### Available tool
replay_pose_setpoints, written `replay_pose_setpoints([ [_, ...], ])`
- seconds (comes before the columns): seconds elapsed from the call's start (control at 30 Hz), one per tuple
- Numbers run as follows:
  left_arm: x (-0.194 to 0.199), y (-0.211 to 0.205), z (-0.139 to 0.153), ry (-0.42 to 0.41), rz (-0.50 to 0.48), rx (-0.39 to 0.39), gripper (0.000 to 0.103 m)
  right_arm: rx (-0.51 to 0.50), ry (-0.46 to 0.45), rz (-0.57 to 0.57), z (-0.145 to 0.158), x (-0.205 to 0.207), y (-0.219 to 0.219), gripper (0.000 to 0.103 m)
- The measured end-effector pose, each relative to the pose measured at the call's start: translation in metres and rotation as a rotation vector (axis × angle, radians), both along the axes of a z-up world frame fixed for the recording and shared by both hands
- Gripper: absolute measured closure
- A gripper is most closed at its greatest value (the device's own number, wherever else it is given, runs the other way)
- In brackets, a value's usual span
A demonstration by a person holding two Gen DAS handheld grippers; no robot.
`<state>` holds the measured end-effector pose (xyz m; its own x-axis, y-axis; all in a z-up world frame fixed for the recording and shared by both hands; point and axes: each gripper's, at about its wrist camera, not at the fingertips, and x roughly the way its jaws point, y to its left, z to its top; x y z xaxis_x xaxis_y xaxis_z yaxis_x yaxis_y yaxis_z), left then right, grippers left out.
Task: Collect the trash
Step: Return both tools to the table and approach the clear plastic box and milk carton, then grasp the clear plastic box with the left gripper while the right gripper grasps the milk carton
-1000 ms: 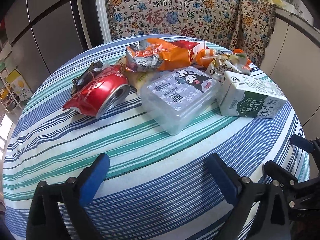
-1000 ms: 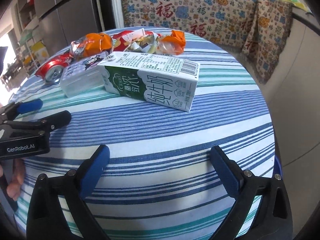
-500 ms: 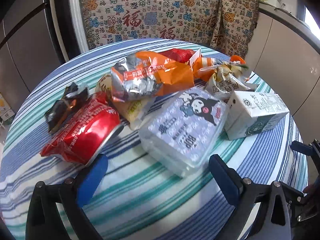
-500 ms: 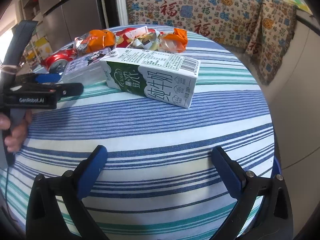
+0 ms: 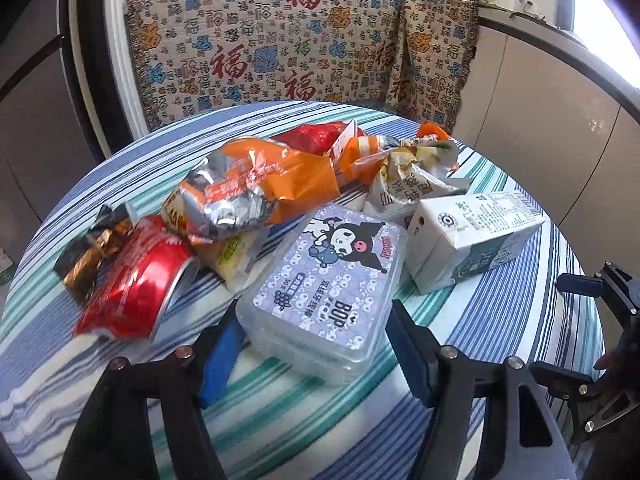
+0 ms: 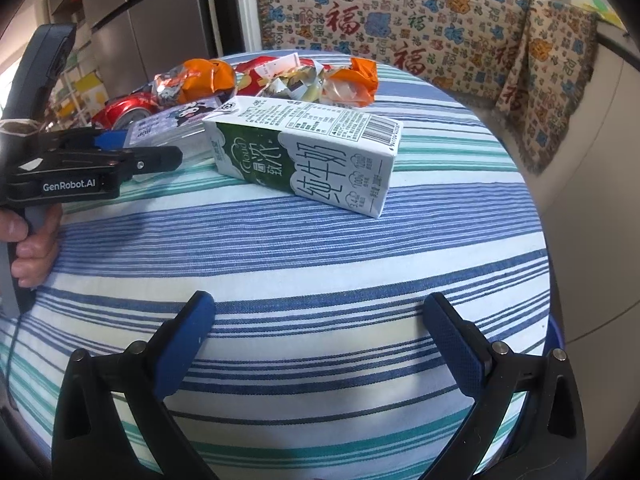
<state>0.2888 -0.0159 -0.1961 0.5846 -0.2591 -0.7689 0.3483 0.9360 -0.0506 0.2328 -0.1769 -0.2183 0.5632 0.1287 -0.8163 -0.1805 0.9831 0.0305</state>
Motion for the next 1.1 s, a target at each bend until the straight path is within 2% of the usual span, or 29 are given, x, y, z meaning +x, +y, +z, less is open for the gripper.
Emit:
replay_pose_setpoints([
  [0.1, -0.032, 0.008, -0.003, 0.035, 0.079, -0.015, 0.033, 0.0, 0.022, 0.023, 0.0, 0.006, -0.014, 0.0],
  [0.2, -0.066, 0.011, -0.002, 0.045, 0.103, -0.014, 0.033, -0.005, 0.033, 0.068, -0.001, 0.023, -0.028, 0.0],
  [0.37, -0.094, 0.003, -0.001, 0.048, 0.03, 0.009, 0.032, 0.018, 0.016, 0.148, -0.002, 0.067, -0.035, 0.0],
  [0.43, -0.096, -0.004, -0.003, 0.04, 0.008, 0.047, 0.031, 0.066, 0.015, 0.177, 0.002, 0.078, -0.036, 0.002],
  [0.5, -0.094, -0.005, -0.003, 0.043, -0.004, 0.044, 0.029, 0.098, -0.013, 0.223, 0.011, 0.083, -0.031, 0.002],
  [0.6, -0.093, -0.005, -0.004, 0.043, -0.01, 0.037, 0.029, 0.01, -0.105, 0.303, 0.023, 0.083, -0.013, 0.002],
  [0.67, -0.091, -0.006, -0.004, 0.045, -0.019, 0.041, 0.029, 0.003, -0.072, 0.364, 0.019, 0.083, -0.003, 0.02],
  [0.7, -0.091, -0.006, -0.004, 0.046, -0.025, 0.045, 0.029, 0.023, -0.031, 0.378, 0.016, 0.084, -0.001, 0.043],
  [0.73, -0.092, -0.006, -0.004, 0.046, -0.03, 0.048, 0.029, 0.046, 0.008, 0.374, 0.014, 0.085, -0.001, 0.05],
  [0.77, -0.092, -0.006, -0.004, 0.045, -0.033, 0.05, 0.029, 0.059, 0.022, 0.358, 0.014, 0.082, 0.0, 0.053],
  [0.83, -0.092, -0.005, -0.004, 0.042, -0.037, 0.047, 0.029, 0.16, 0.083, 0.295, 0.018, 0.078, -0.009, 0.056],
  [0.93, -0.091, -0.004, -0.001, 0.029, -0.029, 0.034, 0.029, 0.465, 0.231, 0.157, 0.016, 0.067, -0.041, 0.057],
  [1.03, -0.089, -0.006, 0.002, 0.012, -0.026, 0.022, 0.029, 0.711, 0.374, 0.024, -0.008, 0.05, -0.068, 0.058],
  [1.07, -0.088, -0.008, 0.003, 0.007, -0.031, 0.022, 0.029, 0.787, 0.388, -0.015, -0.014, 0.045, -0.077, 0.058],
  [1.1, -0.087, -0.011, 0.004, 0.001, -0.039, 0.025, 0.029, 0.818, 0.394, -0.044, -0.016, 0.04, -0.082, 0.057],
])
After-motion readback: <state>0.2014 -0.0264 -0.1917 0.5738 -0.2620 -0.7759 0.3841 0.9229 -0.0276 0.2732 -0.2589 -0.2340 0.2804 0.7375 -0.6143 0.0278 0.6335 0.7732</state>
